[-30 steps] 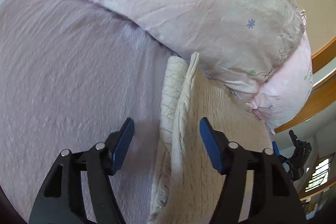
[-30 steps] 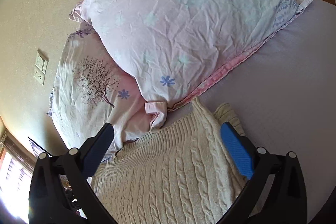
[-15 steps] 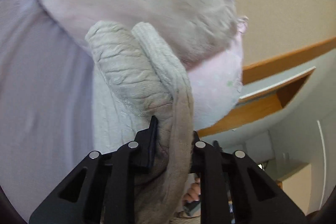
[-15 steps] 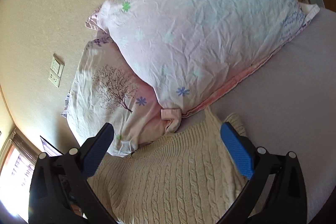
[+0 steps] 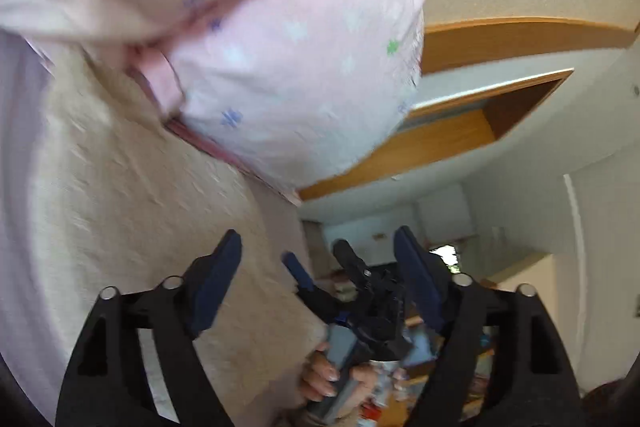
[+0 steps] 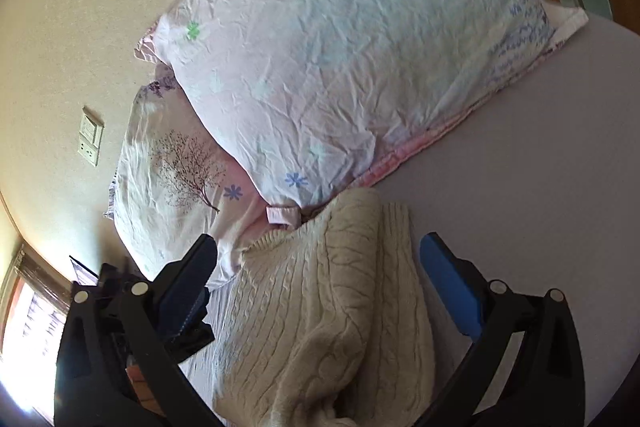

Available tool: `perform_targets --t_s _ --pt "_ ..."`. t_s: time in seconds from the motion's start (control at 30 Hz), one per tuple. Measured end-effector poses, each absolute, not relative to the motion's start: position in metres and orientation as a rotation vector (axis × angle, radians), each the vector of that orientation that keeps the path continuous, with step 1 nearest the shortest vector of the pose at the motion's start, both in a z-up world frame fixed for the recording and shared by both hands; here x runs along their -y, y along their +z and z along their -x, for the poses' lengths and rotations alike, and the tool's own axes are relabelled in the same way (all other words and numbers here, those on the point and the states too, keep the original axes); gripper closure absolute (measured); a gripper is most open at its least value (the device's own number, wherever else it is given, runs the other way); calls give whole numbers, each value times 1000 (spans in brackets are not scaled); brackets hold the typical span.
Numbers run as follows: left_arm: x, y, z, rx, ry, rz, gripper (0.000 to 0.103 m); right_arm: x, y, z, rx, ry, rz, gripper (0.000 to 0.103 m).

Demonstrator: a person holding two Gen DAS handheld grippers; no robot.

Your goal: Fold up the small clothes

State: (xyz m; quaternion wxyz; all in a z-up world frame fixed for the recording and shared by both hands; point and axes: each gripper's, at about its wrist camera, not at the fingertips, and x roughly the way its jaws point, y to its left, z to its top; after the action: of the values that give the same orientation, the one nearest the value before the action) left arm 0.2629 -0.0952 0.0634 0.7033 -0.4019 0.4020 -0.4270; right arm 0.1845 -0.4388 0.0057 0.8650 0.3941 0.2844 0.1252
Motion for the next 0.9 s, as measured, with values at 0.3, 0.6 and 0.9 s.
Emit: perform_targets --t_s 0.3,0.6,0.9 --pt "44 15 -247 -1076 -689 700 22 451 -5 -163 -643 247 -925 15" --pt "29 28 -218 -1019 -726 591 22 402 29 -58 -565 421 -749 20" --pt "65 12 -211 -1106 -685 520 21 431 -13 -115 -714 277 -889 29"
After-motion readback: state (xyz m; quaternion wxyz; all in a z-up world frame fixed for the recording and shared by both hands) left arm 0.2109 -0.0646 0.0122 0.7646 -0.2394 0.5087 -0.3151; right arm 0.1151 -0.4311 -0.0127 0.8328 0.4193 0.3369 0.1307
